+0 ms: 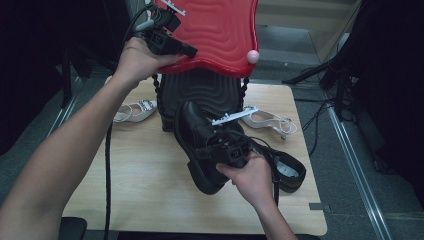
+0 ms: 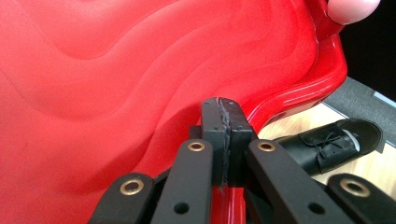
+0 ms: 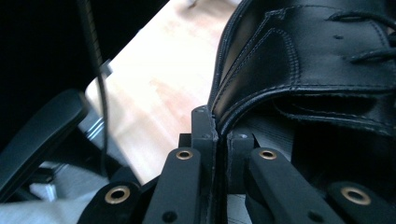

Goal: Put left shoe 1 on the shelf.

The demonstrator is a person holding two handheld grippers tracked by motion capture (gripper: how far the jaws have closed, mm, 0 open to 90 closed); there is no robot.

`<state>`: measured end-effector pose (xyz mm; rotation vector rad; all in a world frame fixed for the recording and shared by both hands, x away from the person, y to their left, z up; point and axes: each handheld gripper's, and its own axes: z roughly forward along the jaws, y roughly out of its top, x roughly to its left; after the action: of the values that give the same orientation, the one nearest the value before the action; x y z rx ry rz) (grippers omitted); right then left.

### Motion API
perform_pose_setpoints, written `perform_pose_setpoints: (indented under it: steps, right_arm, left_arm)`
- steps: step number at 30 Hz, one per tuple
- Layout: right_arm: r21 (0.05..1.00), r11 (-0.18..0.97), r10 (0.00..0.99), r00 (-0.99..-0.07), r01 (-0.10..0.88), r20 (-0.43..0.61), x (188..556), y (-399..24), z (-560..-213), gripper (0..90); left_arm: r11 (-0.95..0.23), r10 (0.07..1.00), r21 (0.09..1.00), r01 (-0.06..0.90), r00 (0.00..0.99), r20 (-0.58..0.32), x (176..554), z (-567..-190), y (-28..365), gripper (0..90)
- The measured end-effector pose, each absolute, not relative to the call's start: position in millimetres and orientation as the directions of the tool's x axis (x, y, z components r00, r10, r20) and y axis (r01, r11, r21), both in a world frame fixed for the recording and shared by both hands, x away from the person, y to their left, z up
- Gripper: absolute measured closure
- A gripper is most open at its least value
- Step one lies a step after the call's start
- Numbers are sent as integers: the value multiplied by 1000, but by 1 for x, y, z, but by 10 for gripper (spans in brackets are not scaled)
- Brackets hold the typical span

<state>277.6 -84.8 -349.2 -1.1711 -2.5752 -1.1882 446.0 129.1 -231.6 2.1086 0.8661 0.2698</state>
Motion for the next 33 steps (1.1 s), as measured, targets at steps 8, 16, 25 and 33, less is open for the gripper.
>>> perform_pose_setpoints:
  steps: [8,16,25,33]
  right_arm:
    - [663,388,654,-698,641,292,312,-74,-351,867]
    - [719,424,685,-714,551,144,349,-49,-365,867]
    - [748,411,696,-709,521,112,364,-35,-375,867]
    - [779,368,720,-686,508,107,383,-26,-377,866]
  left_arm:
    - [-428,665,762,487,740,-100,446,-232,129,900]
    - [-430,665,759,488,740,-98,445,-231,129,900]
    - [-432,666,757,490,739,-98,445,-231,129,900]
    - [-427,670,757,495,735,-103,445,-231,129,900]
